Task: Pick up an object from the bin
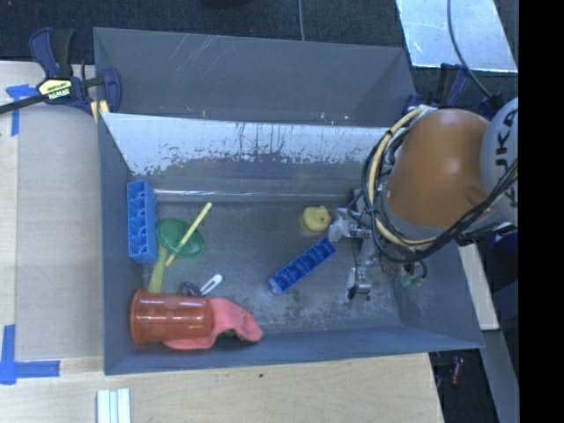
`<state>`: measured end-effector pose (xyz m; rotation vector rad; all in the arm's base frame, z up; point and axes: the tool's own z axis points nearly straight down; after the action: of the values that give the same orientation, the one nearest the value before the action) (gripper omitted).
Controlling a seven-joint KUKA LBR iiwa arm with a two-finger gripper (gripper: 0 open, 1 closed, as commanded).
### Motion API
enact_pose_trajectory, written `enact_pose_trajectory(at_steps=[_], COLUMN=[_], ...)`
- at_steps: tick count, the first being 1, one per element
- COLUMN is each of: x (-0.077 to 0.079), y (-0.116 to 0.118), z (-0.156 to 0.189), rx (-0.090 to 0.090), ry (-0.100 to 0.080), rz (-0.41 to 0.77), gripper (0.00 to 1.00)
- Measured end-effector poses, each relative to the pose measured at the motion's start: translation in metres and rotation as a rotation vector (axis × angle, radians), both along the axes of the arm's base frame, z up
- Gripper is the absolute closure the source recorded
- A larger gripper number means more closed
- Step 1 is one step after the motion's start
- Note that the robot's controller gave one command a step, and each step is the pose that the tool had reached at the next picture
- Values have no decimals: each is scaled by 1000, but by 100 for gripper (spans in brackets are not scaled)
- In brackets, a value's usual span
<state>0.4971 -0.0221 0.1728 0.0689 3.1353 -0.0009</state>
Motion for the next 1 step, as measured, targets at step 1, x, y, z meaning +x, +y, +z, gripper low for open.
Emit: enact_pose_trajectory(at_steps=[1], x=[16], y=[1], z=[-45], rx=[1], ry=[-5], rz=[-205], gripper=[0])
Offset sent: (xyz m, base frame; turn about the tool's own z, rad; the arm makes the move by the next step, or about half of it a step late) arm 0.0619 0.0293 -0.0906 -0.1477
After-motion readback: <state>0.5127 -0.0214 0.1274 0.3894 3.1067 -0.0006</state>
